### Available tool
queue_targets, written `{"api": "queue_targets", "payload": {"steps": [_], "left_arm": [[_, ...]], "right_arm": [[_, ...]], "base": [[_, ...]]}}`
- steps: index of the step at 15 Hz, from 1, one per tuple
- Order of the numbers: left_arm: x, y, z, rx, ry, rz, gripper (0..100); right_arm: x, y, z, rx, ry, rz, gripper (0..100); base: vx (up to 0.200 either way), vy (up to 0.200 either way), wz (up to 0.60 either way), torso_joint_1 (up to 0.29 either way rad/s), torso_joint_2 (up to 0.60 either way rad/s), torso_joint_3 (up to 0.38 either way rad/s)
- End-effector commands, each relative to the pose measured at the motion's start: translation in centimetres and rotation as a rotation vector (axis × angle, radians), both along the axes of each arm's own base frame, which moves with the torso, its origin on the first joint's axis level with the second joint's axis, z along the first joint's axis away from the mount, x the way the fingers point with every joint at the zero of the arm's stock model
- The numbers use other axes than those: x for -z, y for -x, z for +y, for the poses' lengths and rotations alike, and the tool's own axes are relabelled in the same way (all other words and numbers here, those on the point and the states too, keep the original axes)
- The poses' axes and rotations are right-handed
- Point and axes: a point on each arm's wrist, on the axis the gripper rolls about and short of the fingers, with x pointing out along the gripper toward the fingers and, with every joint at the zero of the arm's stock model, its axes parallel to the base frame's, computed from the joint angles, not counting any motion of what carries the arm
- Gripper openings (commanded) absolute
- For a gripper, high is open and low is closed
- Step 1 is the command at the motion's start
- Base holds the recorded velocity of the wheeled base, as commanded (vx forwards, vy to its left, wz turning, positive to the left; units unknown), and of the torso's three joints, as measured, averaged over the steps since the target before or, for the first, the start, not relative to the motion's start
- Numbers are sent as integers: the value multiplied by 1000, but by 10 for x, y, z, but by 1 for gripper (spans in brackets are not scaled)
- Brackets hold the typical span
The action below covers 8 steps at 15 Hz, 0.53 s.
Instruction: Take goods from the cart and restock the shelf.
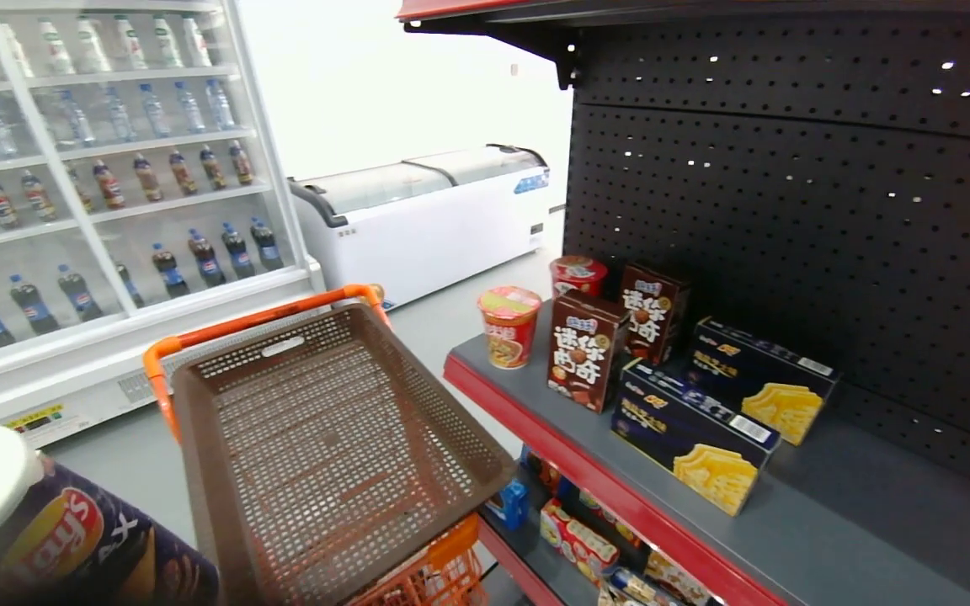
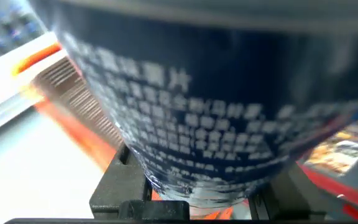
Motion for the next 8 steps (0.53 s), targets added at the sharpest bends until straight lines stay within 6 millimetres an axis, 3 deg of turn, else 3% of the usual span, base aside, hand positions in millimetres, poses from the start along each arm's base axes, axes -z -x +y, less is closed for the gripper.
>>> {"api": "queue_targets", "payload": {"steps": [1, 8], "left_arm": [[-4, 21, 6, 0, 24, -82, 0], [0, 45, 12, -2, 24, -83, 0]], "right_arm": [[0, 0, 0, 0, 0, -1, 100], [0, 0, 0, 0, 0, -1, 100]], "base": [[0, 0, -600, 7, 2, -2], [0, 0, -600, 0, 2, 3]]}}
